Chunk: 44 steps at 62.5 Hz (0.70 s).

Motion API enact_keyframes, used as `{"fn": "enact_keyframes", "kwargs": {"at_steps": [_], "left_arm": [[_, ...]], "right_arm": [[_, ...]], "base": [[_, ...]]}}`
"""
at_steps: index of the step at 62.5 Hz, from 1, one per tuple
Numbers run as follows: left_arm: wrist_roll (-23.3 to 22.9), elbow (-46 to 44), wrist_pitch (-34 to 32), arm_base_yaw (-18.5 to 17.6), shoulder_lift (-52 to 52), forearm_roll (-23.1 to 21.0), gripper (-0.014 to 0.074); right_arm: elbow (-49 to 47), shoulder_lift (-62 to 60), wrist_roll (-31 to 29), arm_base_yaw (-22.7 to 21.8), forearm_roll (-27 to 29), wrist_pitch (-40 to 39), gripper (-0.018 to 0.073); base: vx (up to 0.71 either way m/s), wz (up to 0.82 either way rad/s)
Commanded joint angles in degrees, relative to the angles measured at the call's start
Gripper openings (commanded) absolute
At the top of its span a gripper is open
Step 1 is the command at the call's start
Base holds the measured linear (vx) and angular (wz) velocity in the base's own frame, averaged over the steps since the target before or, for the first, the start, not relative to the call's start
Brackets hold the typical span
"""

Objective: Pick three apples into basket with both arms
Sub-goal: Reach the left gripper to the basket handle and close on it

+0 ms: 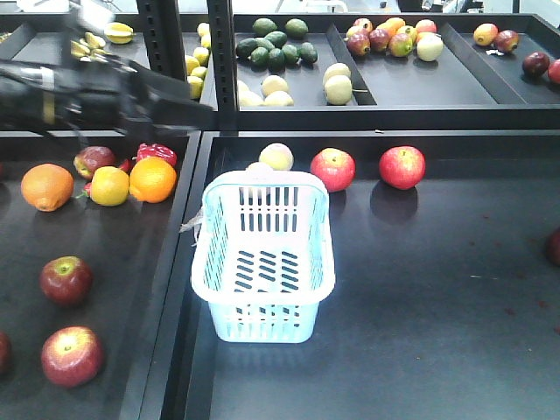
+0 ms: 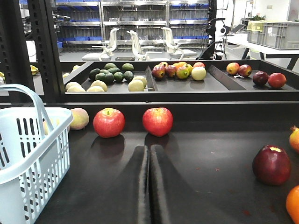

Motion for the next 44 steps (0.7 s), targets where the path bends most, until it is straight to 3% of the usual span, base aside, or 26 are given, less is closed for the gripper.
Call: {"fn": "enact_keyframes", "kwargs": {"at_steps": [1,13,27,44], "left_arm": [[0.49,-3.29,0.27,-1.71,0.15,0.12,0.0572],[7.53,-3.91,2.58,-3.99,3.92,0.12,0.0572],[12.0,-3.85,5.1,-5.13,6.05,0.12,0.0571],[12.42,-3.85,8.98,-5.68,8.25,0.12,0.0533]], "right_arm": [[0.76,-0.62,-0.02,-0.38,-0.59,-4.04,-0.0001],[0.76,-0.62,-0.02,-0.38,-0.59,-4.04,-0.0001],[0.76,-0.62,-0.02,-0.38,-0.59,-4.04,-0.0001],[0.76,-0.62,-0.02,-0.38,-0.59,-4.04,-0.0001]], "base": [[0.0,0.0],[0.0,0.0],[0.0,0.0],[0.0,0.0]]}}
